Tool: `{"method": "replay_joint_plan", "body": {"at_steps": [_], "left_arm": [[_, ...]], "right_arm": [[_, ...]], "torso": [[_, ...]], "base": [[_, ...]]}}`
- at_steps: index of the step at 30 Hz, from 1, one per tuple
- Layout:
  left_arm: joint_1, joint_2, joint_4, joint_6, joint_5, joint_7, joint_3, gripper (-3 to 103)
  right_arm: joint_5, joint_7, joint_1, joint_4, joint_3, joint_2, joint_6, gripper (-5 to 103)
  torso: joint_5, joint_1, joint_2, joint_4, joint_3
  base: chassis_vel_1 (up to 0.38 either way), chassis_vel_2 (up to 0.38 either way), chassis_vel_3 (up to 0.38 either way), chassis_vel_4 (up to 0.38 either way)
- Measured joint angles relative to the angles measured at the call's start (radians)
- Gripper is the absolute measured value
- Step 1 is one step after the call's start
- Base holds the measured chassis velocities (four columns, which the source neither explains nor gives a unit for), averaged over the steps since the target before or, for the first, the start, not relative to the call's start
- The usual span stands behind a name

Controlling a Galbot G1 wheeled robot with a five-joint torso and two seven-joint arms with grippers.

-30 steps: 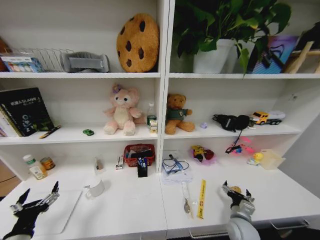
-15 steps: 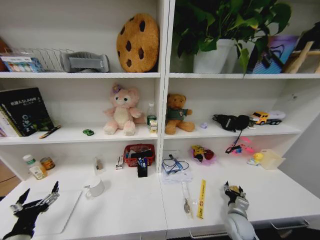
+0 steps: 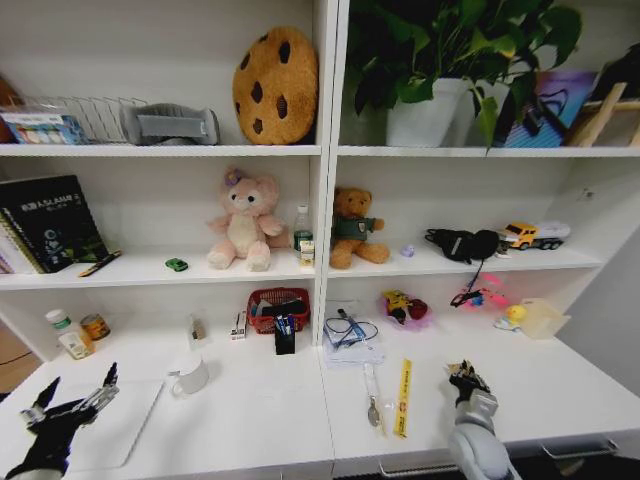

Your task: Organize the objects on the table.

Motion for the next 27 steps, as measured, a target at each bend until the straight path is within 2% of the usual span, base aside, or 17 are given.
{"method": "replay_joint_plan", "body": {"at_steps": [5, 11, 15, 17, 20, 24, 25, 27], "left_arm": [[0.000, 0.000, 0.000, 0.000, 0.000, 0.000, 0.000, 100], [0.000, 0.000, 0.000, 0.000, 0.000, 0.000, 0.000, 100], [0.000, 0.000, 0.000, 0.000, 0.000, 0.000, 0.000, 100], [0.000, 0.000, 0.000, 0.000, 0.000, 0.000, 0.000, 100], [0.000, 0.000, 0.000, 0.000, 0.000, 0.000, 0.000, 100], [0.000, 0.000, 0.000, 0.000, 0.000, 0.000, 0.000, 100], [0.000, 0.000, 0.000, 0.000, 0.000, 0.000, 0.000, 100], [0.000, 0.000, 0.000, 0.000, 0.000, 0.000, 0.000, 100]], "right_arm": [[0.024, -0.002, 0.088, -0.017, -0.036, -0.070, -0.017, 0], [0.052, -0.016, 0.320, -0.158, -0.131, -0.144, -0.029, 0], [0.061, -0.025, 0.402, -0.233, -0.191, -0.156, -0.029, 0], [0.064, -0.033, 0.501, -0.330, -0.288, -0.159, -0.020, 0], [0.060, -0.036, 0.565, -0.386, -0.344, -0.150, -0.010, -3], [0.041, -0.036, 0.622, -0.430, -0.381, -0.129, -0.011, 10], [0.041, -0.036, 0.622, -0.430, -0.381, -0.129, -0.011, 10], [0.038, -0.034, 0.627, -0.433, -0.385, -0.121, -0.016, 20]], "torso": [[0.0000, 0.000, 0.000, 0.0001, 0.000], [0.0001, 0.000, 0.000, 0.0004, 0.000], [0.0002, 0.000, 0.000, 0.0003, 0.000], [0.0004, 0.000, 0.000, 0.0002, 0.000], [0.0002, 0.000, 0.000, 0.0001, 0.000], [0.0001, 0.000, 0.000, 0.0003, 0.000], [0.0001, 0.000, 0.000, 0.0003, 0.000], [0.0002, 0.000, 0.000, 0.0003, 0.000]], "base": [[0.000, 0.000, 0.000, 0.000], [0.000, 0.000, 0.000, 0.000], [0.000, 0.000, 0.000, 0.000], [0.000, 0.000, 0.000, 0.000], [0.000, 0.000, 0.000, 0.000], [0.000, 0.000, 0.000, 0.000], [0.000, 0.000, 0.000, 0.000], [0.000, 0.000, 0.000, 0.000]]}}
